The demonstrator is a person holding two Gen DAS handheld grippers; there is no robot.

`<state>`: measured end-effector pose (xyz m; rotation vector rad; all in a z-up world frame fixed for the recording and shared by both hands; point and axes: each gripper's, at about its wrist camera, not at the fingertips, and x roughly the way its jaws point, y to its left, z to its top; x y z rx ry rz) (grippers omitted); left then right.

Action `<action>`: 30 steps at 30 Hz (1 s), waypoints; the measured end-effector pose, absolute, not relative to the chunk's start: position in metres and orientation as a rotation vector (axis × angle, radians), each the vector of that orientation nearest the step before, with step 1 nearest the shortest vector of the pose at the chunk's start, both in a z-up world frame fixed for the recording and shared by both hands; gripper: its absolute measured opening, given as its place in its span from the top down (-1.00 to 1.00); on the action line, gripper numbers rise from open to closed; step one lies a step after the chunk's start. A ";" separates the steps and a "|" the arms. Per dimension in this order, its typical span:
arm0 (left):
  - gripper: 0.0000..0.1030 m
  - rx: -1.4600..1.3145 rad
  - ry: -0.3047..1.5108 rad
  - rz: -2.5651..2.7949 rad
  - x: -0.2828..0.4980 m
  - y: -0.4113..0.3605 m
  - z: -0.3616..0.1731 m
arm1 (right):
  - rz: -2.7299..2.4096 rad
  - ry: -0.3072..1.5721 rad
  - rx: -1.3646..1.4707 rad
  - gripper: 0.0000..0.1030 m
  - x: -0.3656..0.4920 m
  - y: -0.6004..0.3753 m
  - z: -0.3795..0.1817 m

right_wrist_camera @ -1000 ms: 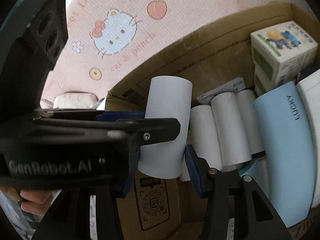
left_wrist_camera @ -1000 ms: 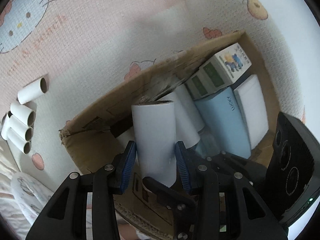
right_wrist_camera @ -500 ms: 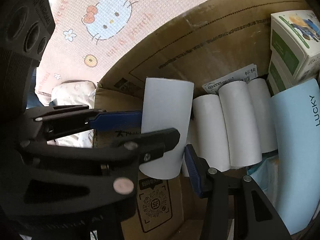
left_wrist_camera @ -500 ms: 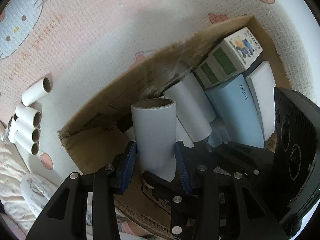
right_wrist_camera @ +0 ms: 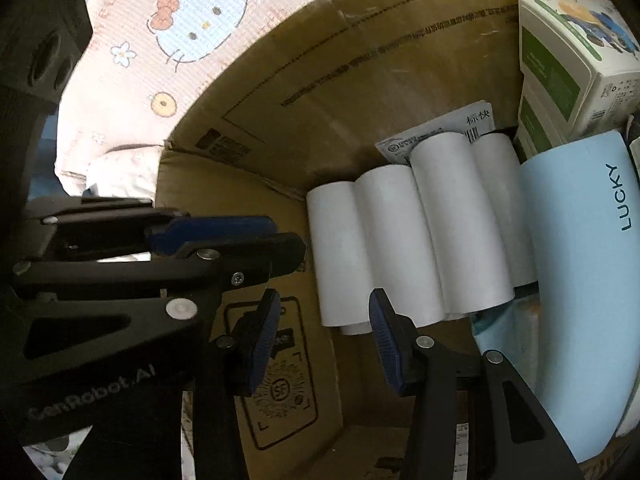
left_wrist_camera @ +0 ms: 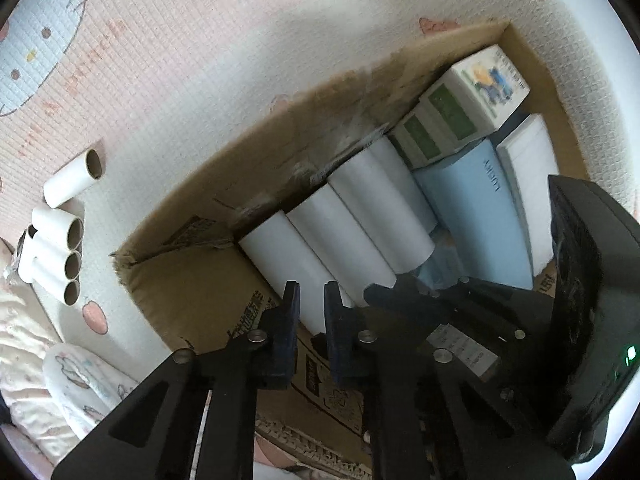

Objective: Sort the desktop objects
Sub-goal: 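Lower the tube into the box beside the paper rolls and open both grippers, then withdraw both grippers from the box toward the tube row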

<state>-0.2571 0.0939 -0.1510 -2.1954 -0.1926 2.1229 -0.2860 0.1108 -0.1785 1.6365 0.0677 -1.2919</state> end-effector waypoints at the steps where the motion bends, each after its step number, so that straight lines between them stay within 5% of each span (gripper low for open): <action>1: 0.74 -2.169 -0.185 2.151 -0.256 0.093 -0.146 | -1.304 0.077 1.643 0.14 -0.287 0.110 -0.176; 7: 0.68 -1.909 -0.281 2.303 -0.249 0.082 -0.110 | -1.457 0.162 1.583 0.13 -0.292 0.120 -0.143; 11: 0.20 -1.732 -0.344 2.377 -0.239 0.080 -0.090 | -1.548 0.160 1.552 0.08 -0.298 0.132 -0.121; 19: 0.07 -1.324 -0.520 2.487 -0.198 0.066 -0.048 | -1.687 0.118 1.465 -0.23 -0.279 0.183 -0.095; 20: 0.12 -1.293 -0.524 2.497 -0.195 0.063 -0.048 | -1.681 0.137 1.461 -0.24 -0.266 0.182 -0.098; 23: 0.79 -1.264 -0.523 2.497 -0.185 0.059 -0.046 | -1.629 0.162 1.526 -0.24 -0.263 0.198 -0.109; 26: 0.86 -1.337 -0.488 2.480 -0.182 0.056 -0.056 | -1.600 0.195 1.608 -0.19 -0.255 0.193 -0.128; 29: 0.86 -1.316 -0.524 2.464 -0.170 0.047 -0.062 | -1.581 0.171 1.641 0.28 -0.250 0.187 -0.137; 30: 0.86 -1.308 -0.542 2.453 -0.167 0.043 -0.064 | -1.582 0.200 1.654 0.30 -0.248 0.183 -0.142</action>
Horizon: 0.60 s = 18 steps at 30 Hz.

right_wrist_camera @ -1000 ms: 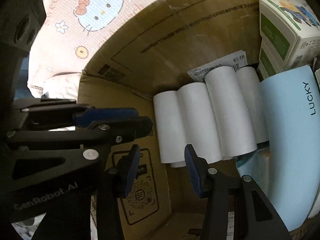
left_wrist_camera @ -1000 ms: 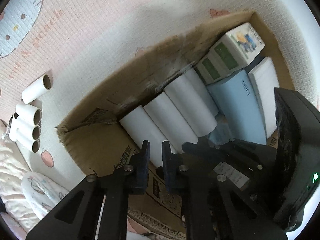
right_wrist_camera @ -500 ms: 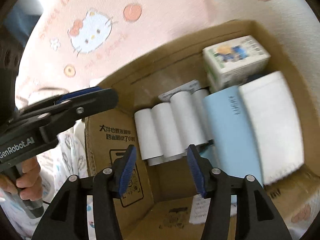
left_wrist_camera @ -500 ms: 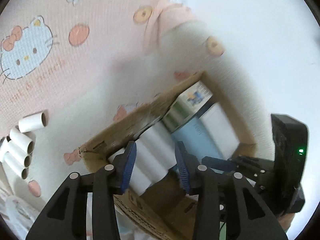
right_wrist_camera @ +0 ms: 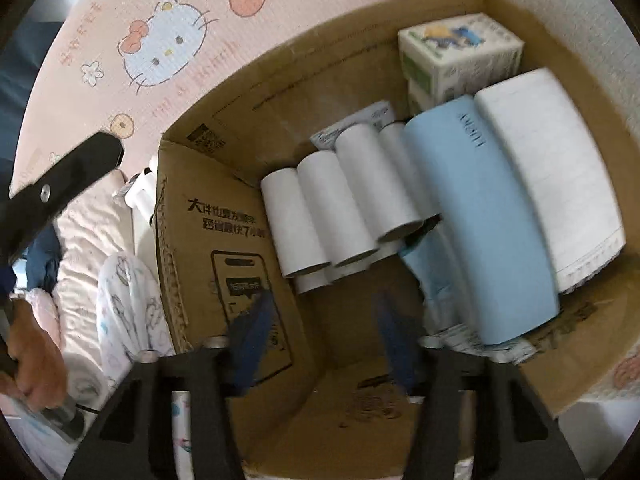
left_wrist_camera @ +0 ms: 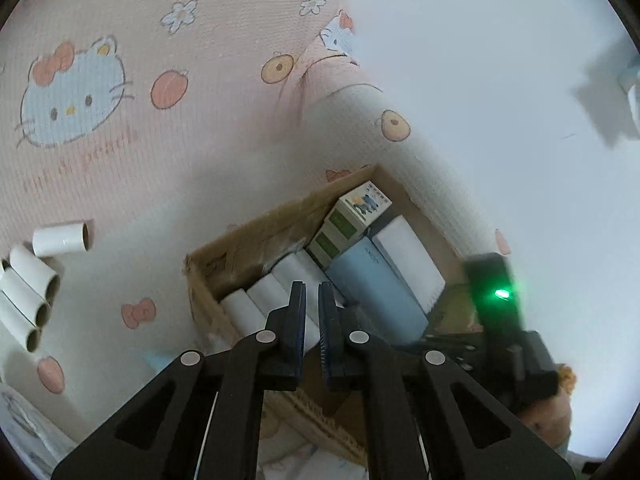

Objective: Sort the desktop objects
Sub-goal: 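Withdraw both grippers from the box toward the tube row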

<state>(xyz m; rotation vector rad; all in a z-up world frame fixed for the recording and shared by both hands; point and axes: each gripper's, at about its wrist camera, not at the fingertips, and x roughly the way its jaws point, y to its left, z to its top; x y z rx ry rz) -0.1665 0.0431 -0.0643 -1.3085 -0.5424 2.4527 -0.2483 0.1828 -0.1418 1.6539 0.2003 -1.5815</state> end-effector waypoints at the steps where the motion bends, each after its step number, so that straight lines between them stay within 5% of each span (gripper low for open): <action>1: 0.86 -1.297 -0.555 2.447 -0.161 0.038 -0.066 | -1.582 0.222 1.667 0.30 -0.248 0.179 -0.147; 18: 0.86 -1.186 -0.685 2.605 -0.086 -0.058 -0.118 | -1.535 0.582 1.898 0.30 -0.262 0.130 -0.209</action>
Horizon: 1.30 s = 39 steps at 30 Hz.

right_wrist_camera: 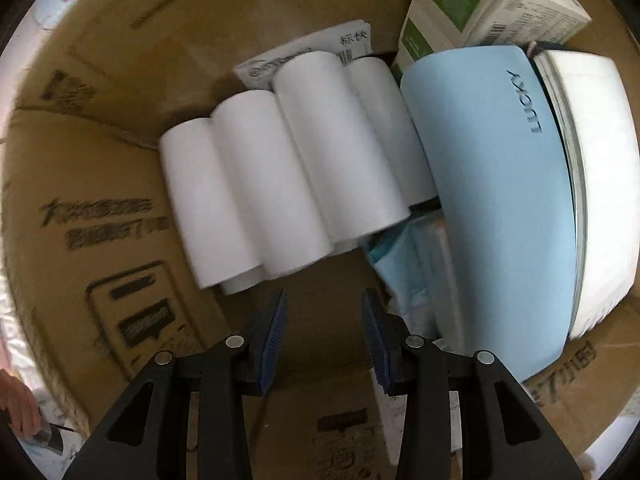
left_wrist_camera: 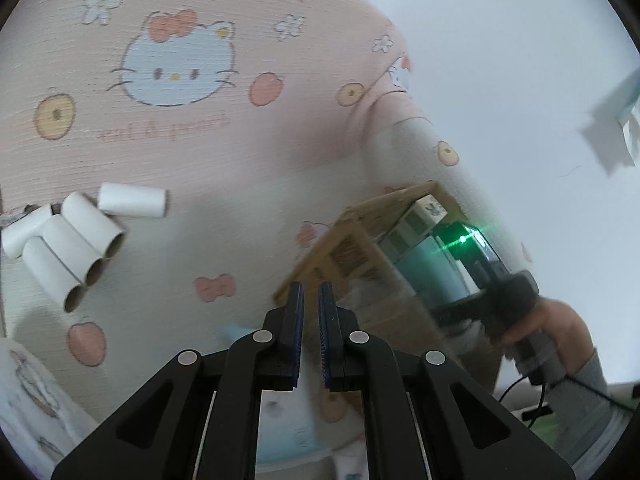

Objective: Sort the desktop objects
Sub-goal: 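Withdraw both grippers from the box toward the tube row, then close both grippers around a fourth white cardboard tube in the row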

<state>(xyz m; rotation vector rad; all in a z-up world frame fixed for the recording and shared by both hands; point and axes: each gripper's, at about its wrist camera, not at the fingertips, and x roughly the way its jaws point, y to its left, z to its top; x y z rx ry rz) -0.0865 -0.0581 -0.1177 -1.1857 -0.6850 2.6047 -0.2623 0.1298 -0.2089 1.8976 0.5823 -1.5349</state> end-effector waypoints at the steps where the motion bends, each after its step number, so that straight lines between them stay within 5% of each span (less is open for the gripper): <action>1: 0.86 -1.174 -0.691 2.613 -0.084 -0.063 -0.120 | -1.514 0.565 1.920 0.30 -0.263 0.126 -0.214; 13: 0.80 -1.200 -0.733 2.665 -0.066 -0.106 -0.156 | -1.645 0.546 1.803 0.29 -0.236 0.125 -0.162; 18: 0.42 -1.188 -0.738 2.705 -0.055 -0.124 -0.170 | -1.899 0.623 1.568 0.29 -0.215 0.129 -0.099; 26: 0.22 -1.237 -0.659 2.942 -0.038 -0.155 -0.195 | -2.062 0.669 1.141 0.28 -0.164 0.093 -0.040; 32: 0.13 -1.128 -1.006 3.044 -0.027 -0.215 -0.196 | -2.064 0.691 0.947 -0.12 -0.122 0.057 -0.050; 39: -0.13 -0.967 -1.613 2.945 -0.003 -0.297 -0.219 | -1.953 0.373 0.927 -0.29 -0.098 0.039 -0.070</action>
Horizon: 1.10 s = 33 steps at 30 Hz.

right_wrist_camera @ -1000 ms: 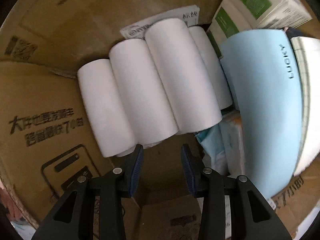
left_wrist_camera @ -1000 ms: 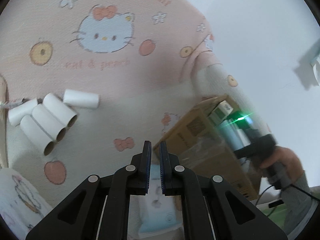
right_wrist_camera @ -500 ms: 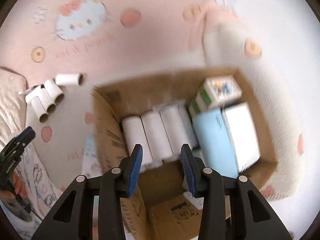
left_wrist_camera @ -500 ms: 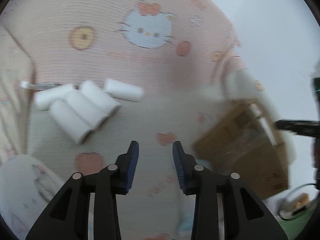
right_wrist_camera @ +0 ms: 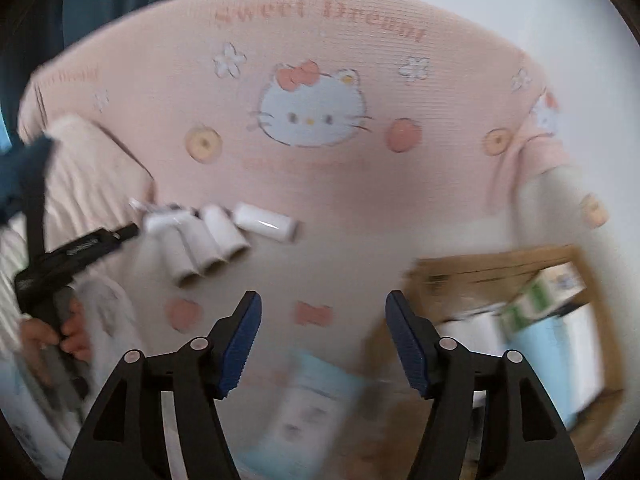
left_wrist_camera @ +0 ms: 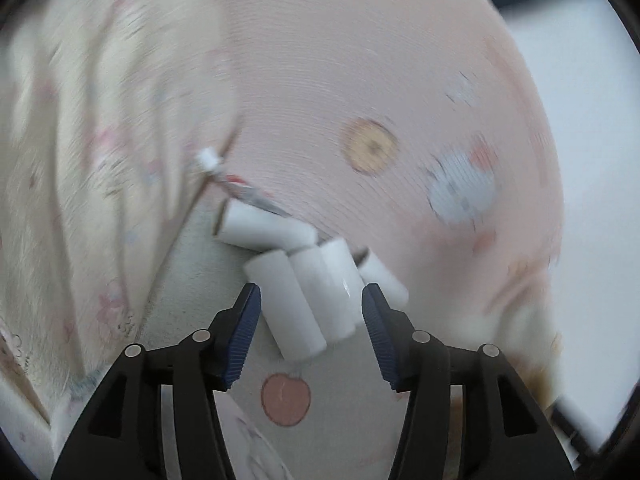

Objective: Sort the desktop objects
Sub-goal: 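Close both grippers around a fourth white cardboard tube in the row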

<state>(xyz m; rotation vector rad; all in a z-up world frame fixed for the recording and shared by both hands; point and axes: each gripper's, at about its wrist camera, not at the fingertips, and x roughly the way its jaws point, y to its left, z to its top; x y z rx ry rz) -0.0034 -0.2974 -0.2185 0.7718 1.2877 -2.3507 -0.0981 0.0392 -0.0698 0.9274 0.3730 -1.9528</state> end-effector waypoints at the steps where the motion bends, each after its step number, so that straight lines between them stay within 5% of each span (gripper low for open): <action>1: -0.14 0.750 1.372 -2.321 0.000 -0.306 -0.224 | -1.925 0.317 0.945 -0.29 -0.097 0.036 -0.077; 13: -0.20 0.883 1.538 -2.239 -0.033 -0.328 -0.251 | -1.811 0.421 0.775 -0.44 -0.051 -0.045 -0.113; 33: -0.20 1.170 1.647 -1.962 -0.081 -0.337 -0.296 | -1.552 0.485 0.947 -0.47 -0.046 -0.153 -0.189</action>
